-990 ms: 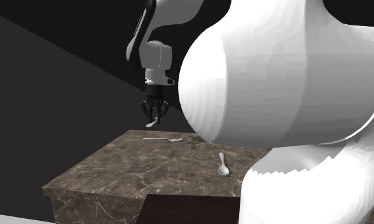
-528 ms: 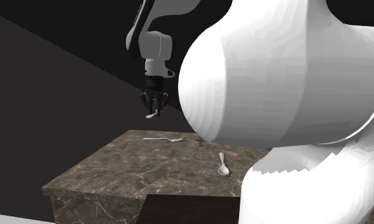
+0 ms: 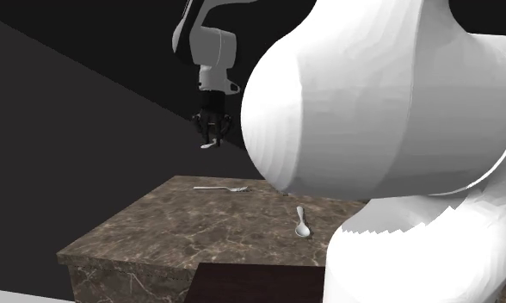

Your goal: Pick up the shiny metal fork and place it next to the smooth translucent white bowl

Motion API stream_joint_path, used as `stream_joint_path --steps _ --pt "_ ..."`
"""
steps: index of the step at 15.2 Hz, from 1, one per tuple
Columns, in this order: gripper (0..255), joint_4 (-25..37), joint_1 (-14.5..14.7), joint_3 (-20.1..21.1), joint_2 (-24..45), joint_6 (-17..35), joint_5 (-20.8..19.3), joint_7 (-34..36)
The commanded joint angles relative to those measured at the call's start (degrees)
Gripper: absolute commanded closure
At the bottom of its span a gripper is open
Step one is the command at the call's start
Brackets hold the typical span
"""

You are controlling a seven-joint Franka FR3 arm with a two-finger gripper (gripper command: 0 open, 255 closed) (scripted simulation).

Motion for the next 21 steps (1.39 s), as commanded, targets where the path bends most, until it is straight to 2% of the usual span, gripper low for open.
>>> stream_joint_path --steps 1,11,21 --pt "255 -4.12 -1.5 -0.4 -2.93 1.15 0.69 -2.02" --pt "255 -23.43 -8.41 -4.47 -17.9 5.22 3.48 -14.2" --pt "255 -36.15 -14.65 -11.53 -29.06 6.34 2.3 -27.05"
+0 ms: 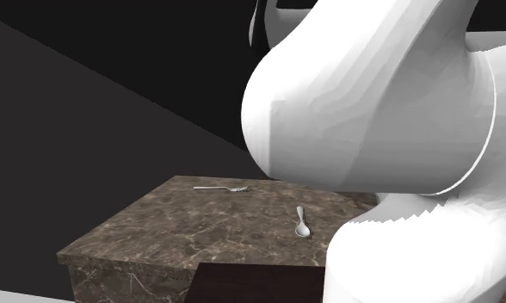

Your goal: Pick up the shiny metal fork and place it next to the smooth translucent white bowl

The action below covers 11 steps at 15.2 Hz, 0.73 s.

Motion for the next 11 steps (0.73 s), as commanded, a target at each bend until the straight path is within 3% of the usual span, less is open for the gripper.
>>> stream_joint_path --steps 1,11 --pt "255 -2.27 -1.3 -1.61 -1.56 0.66 -0.66 -2.64" --pt "255 -7.93 -8.74 -10.71 -7.29 0.67 -6.02 -15.74"
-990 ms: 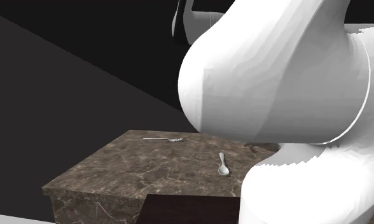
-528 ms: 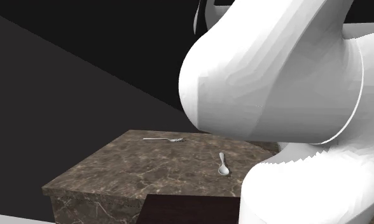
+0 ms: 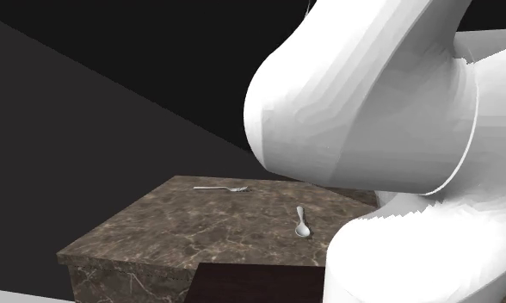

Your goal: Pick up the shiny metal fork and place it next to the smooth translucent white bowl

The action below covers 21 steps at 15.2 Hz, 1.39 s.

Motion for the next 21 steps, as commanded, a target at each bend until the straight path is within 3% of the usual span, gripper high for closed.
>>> stream_joint_path --steps 1,12,21 --pt "255 -0.65 -1.57 -1.92 -0.44 0.3 -1.26 -2.74" --pt "255 1.83 -9.81 -12.77 1.54 0.95 -7.12 -18.14" --pt "255 9.75 -14.97 -21.32 9.15 1.89 -7.66 -32.01"
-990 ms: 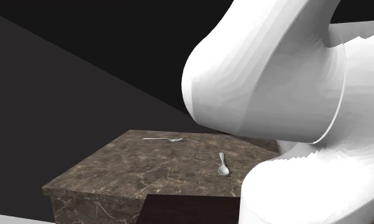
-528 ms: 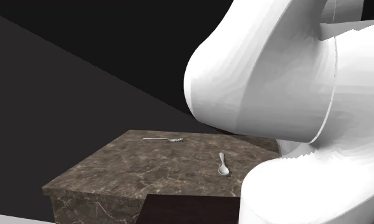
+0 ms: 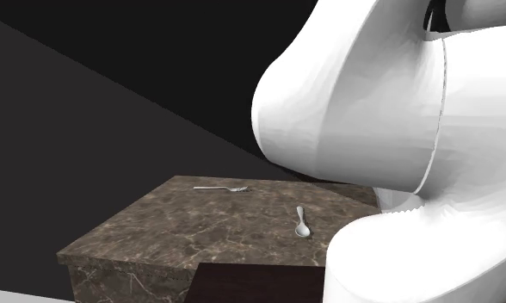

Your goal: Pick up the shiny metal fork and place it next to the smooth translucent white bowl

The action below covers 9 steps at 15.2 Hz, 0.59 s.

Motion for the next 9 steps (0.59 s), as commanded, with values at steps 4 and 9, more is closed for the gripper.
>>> stream_joint_path --steps 4,9 --pt "255 4.62 -2.26 -3.73 5.77 1.51 1.71 -7.27" --pt "255 2.92 -2.34 -3.95 8.29 5.51 2.74 -7.81"
